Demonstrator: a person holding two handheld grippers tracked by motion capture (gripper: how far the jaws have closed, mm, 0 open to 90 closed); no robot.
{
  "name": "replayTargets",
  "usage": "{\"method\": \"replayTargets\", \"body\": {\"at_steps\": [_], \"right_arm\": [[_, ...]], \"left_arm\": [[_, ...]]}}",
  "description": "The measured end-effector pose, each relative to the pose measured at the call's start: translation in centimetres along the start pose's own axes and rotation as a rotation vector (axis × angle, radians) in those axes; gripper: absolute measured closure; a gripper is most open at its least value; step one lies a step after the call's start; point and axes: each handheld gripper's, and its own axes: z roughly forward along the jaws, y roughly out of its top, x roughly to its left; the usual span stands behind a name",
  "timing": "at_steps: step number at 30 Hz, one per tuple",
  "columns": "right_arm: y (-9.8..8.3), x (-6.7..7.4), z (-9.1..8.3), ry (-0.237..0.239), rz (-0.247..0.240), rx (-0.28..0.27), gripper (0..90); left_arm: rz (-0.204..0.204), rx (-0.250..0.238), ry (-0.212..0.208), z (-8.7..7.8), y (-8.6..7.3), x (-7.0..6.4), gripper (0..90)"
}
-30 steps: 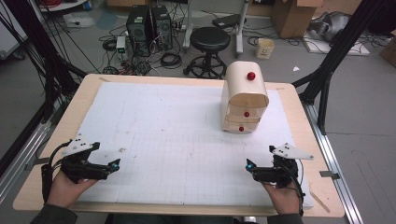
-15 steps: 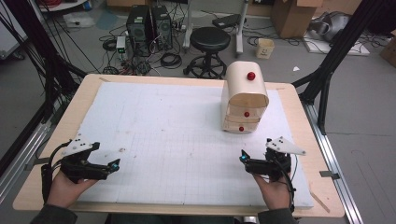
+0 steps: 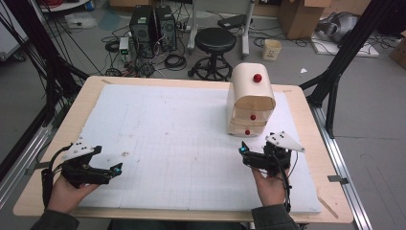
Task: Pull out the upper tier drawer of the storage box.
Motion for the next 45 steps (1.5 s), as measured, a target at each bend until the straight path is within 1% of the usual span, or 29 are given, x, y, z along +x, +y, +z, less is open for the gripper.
{"method": "replayTargets", "body": {"at_steps": [3, 10, 11, 12, 13, 14, 16, 18, 20, 22, 25, 26, 27, 28, 29, 30, 34, 37, 40, 41, 43, 45], "right_arm": [[0.4, 0.3, 0.4, -0.023, -0.001, -0.002, 0.5], [1.3, 0.6, 1.3, -0.033, 0.006, -0.01, 0.6], [1.7, 0.7, 1.5, -0.044, -0.003, -0.017, 0.6], [1.7, 0.7, 1.5, -0.044, -0.003, -0.017, 0.6], [2.1, 0.9, 1.7, -0.061, -0.011, -0.031, 0.6], [2.2, 1.0, 1.8, -0.064, -0.012, -0.033, 1.0], [2.3, 1.0, 2.0, -0.071, -0.014, -0.046, 5.2], [2.3, 1.0, 2.1, -0.08, -0.014, -0.054, 5.1], [2.4, 1.1, 2.4, -0.118, -0.007, -0.068, 5.2], [2.4, 1.1, 2.7, -0.13, -0.004, -0.078, 6.2], [2.2, 0.9, 3.1, -0.141, 0.021, -0.099, 6.9], [2.2, 0.9, 3.1, -0.141, 0.021, -0.099, 6.9], [2.0, 0.9, 3.4, -0.152, 0.028, -0.094, 7.5], [1.9, 0.9, 3.5, -0.153, 0.029, -0.093, 10.7], [1.8, 1.0, 3.6, -0.145, 0.032, -0.095, 15.1], [1.8, 1.0, 3.7, -0.139, 0.033, -0.1, 15.1], [1.7, 1.2, 4.0, -0.156, 0.035, -0.104, 18.8], [1.8, 1.1, 4.3, -0.159, 0.035, -0.109, 24.5], [1.7, 1.0, 4.4, -0.178, 0.037, -0.103, 28.5], [1.7, 1.0, 4.4, -0.179, 0.042, -0.101, 31.0], [1.7, 1.0, 4.4, -0.185, 0.044, -0.098, 32.7], [1.7, 1.1, 4.5, -0.195, 0.038, -0.104, 38.6]], "left_arm": [[0.0, -0.002, 0.004, 0.0, 0.0, 0.0, 1.7], [0.003, 0.0, 0.004, 0.1, 0.0, 0.0, 1.7], [0.005, -0.001, 0.004, 0.1, 0.1, 0.0, 1.7], [0.005, -0.001, 0.004, 0.1, 0.1, 0.0, 1.7], [0.004, -0.003, 0.006, 0.1, 0.1, 0.0, 1.7], [0.003, -0.004, 0.005, 0.0, 0.1, 0.0, 1.7], [0.004, -0.003, 0.006, 0.0, 0.1, 0.0, 1.7], [0.005, -0.002, 0.007, 0.0, 0.1, 0.0, 1.7], [0.006, 0.0, 0.008, 0.1, 0.0, 0.1, 1.7], [0.007, 0.0, 0.008, 0.1, 0.0, 0.1, 1.7], [0.006, -0.002, 0.009, 0.1, 0.0, 0.0, 1.7], [0.006, -0.002, 0.009, 0.1, 0.0, 0.0, 1.7], [0.004, -0.003, 0.01, 0.1, 0.0, 0.0, 1.7], [0.004, -0.003, 0.01, 0.1, 0.0, 0.0, 1.7], [0.004, -0.001, 0.008, 0.1, 0.0, 0.0, 1.7], [0.003, 0.0, 0.007, 0.2, 0.0, 0.0, 1.7], [0.003, 0.0, 0.009, 0.2, 0.0, 0.0, 1.7], [0.012, 0.002, 0.005, 0.2, 0.1, 0.0, 1.7], [0.011, 0.003, 0.006, 0.3, 0.1, 0.0, 1.7], [0.01, 0.004, 0.006, 0.3, 0.1, 0.0, 1.7], [0.007, 0.002, 0.005, 0.3, 0.1, 0.0, 1.7], [0.009, 0.001, 0.003, 0.4, 0.1, 0.0, 1.7]]}}
